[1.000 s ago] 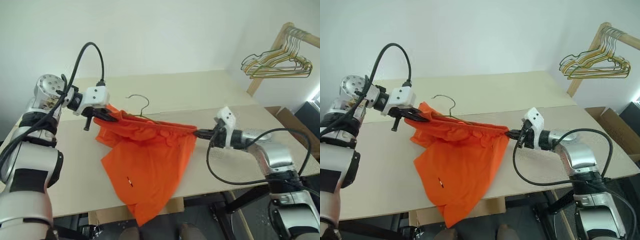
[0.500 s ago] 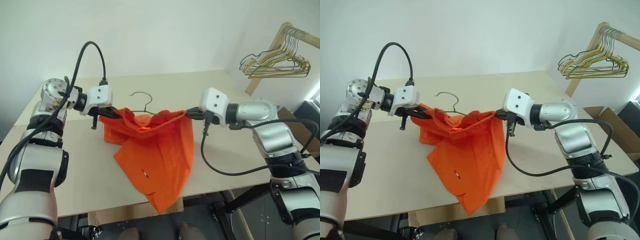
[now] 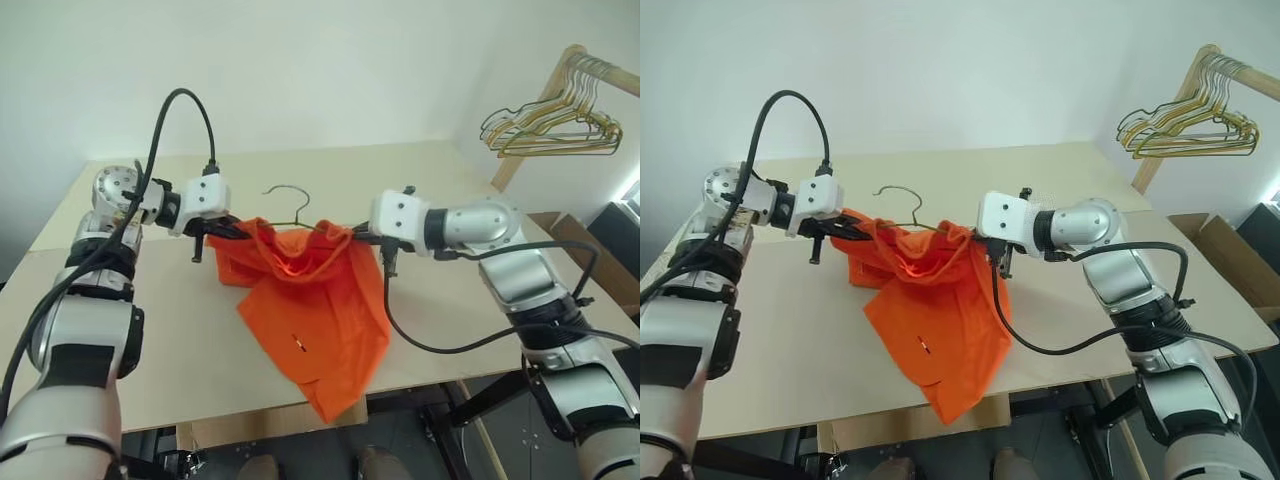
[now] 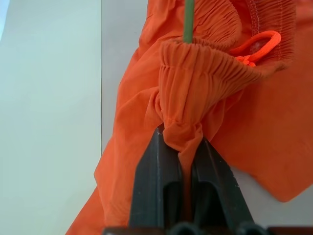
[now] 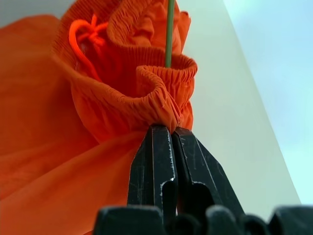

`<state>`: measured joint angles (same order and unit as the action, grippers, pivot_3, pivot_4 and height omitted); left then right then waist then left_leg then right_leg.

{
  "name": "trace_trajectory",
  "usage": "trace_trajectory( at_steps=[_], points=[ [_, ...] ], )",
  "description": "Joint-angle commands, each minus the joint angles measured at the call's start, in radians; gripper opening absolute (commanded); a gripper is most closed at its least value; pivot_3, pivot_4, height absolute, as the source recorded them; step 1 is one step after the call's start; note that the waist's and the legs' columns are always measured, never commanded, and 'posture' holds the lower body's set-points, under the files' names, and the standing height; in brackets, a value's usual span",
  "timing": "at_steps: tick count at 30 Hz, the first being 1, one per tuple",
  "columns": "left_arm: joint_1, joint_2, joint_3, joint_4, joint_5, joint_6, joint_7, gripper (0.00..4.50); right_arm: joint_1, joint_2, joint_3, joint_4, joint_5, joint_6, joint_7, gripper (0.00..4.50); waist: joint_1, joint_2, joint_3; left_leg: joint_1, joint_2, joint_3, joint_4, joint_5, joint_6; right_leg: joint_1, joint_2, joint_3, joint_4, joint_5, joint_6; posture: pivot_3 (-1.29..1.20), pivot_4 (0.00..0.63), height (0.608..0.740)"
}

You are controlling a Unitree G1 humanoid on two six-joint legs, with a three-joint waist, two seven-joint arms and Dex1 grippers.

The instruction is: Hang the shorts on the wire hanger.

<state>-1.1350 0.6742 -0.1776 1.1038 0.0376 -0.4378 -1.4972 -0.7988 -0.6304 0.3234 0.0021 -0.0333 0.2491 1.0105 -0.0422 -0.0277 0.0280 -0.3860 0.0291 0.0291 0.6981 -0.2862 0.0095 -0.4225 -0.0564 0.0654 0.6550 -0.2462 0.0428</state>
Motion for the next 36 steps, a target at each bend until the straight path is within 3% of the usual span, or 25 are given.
trace_trajectory(
  at_steps=[1,4,10,21,29,36],
  points=[
    [-0.013,0.008,0.031,-0.039,-0.021,-0.005,-0.004,0.0,-0.027,-0.001,-0.005,0.004,-0.046,-0.061,-0.025,0.05,0.0,0.0,0.0,0.0,0.0,0.0,0.0,0.0,0.0,0.0,0.0,0.0,0.0,0.0,0.0,0.04,0.0,0.74],
    [-0.011,0.01,0.033,-0.04,-0.016,-0.011,0.001,0.0,-0.016,-0.032,0.013,0.015,-0.109,-0.129,-0.033,0.75,0.0,0.0,0.0,0.0,0.0,0.0,0.0,0.0,0.0,0.0,0.0,0.0,0.0,0.0,0.0,0.03,0.0,0.74],
    [-0.009,0.008,0.042,-0.038,-0.022,-0.012,0.006,0.0,0.007,-0.064,-0.006,0.047,-0.098,-0.226,0.017,2.81,0.0,0.0,0.0,0.0,0.0,0.0,0.0,0.0,0.0,0.0,0.0,0.0,0.0,0.0,0.0,0.03,0.0,0.74],
    [-0.004,-0.005,0.068,-0.065,-0.048,0.0,-0.066,0.0,-0.005,-0.026,-0.032,0.128,-0.036,-0.215,0.073,2.81,-0.002,0.0,0.0,0.001,0.0,0.0,0.0,0.0,0.0,0.001,0.0,0.0,0.0,0.0,0.0,0.02,0.0,0.74],
    [0.005,-0.034,0.085,-0.086,-0.084,0.0,-0.099,0.0,-0.059,0.029,-0.109,0.122,0.162,0.122,0.149,2.81,-0.002,0.0,0.0,0.001,0.0,0.0,0.0,0.0,0.0,0.001,0.0,0.0,0.0,0.0,0.0,0.01,0.0,0.74],
    [0.014,-0.048,0.091,-0.102,-0.101,-0.006,-0.113,0.0,-0.062,0.015,-0.103,0.08,0.215,0.24,0.192,2.81,-0.002,0.0,0.0,0.001,0.0,0.0,0.0,0.0,0.0,0.0,0.0,0.0,0.0,0.0,0.0,0.01,0.0,0.74]
  ],
)
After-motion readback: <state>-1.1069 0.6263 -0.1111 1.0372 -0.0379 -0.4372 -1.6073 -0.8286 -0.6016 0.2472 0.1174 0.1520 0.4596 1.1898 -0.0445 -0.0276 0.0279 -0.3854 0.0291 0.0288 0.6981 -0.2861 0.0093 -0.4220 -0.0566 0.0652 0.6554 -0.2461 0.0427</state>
